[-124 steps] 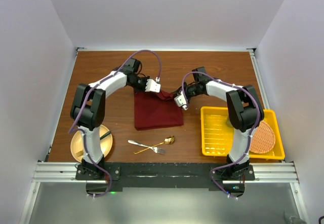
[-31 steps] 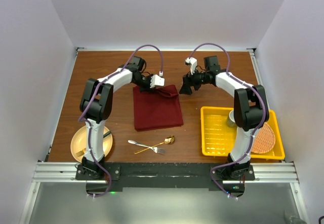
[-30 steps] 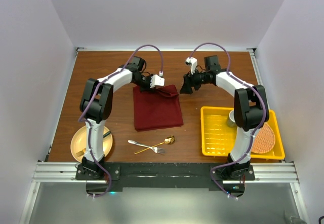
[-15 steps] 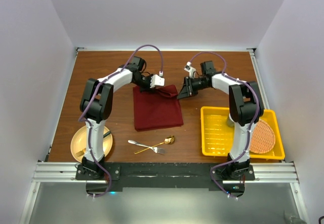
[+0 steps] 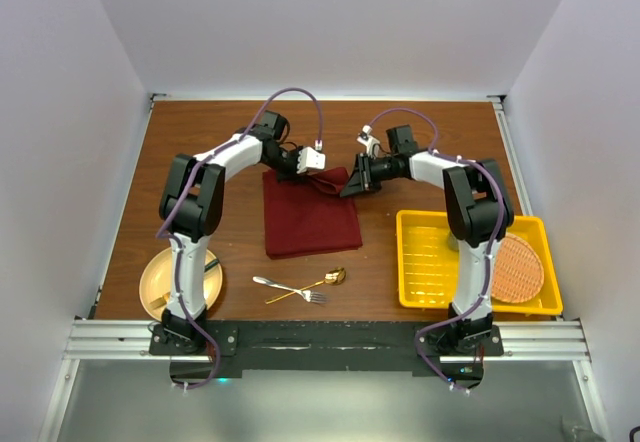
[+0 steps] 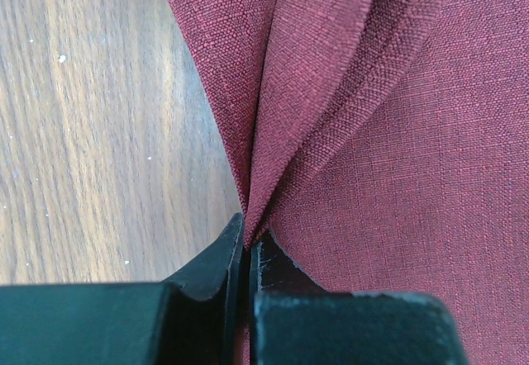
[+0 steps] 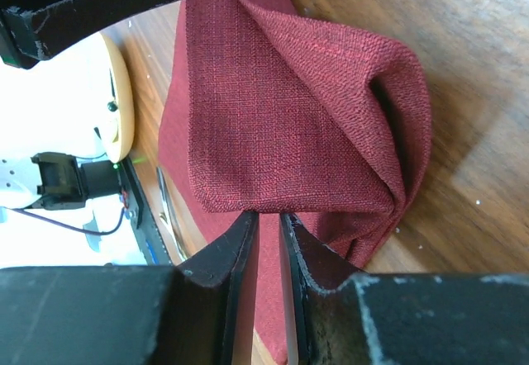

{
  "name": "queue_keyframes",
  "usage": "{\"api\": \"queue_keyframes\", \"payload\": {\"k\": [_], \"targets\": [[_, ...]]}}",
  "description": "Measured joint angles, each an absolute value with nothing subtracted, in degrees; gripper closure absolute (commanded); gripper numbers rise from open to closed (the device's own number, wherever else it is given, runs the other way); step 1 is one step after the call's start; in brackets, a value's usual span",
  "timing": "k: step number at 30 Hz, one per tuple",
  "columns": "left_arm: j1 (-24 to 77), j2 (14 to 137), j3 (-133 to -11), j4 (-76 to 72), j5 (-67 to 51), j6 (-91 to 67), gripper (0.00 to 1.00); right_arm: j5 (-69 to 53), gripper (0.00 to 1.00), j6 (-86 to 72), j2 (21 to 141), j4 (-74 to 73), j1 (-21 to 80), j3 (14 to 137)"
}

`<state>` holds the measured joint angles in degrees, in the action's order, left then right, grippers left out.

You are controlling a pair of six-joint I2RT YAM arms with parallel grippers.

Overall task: Fold the napkin into a case and place the utensils inside
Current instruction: Fold the lower triangle-folded napkin at the center of the board.

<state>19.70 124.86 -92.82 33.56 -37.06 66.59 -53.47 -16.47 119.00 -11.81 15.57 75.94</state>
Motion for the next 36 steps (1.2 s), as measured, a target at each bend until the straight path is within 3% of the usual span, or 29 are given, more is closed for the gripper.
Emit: {"api": "queue_keyframes", "payload": {"k": [24,36], "targets": [[20.0,125.6,-95.4,34.9,-36.5,66.2,1.0,-50.7,0.82,-24.7,124.0,-10.7,11.3,76.0],[24.6,123.9,-95.2,35.5,-28.6,59.4,1.0,-50.5,0.81,-27.5,124.4,-10.2,11.3,76.0]]}}
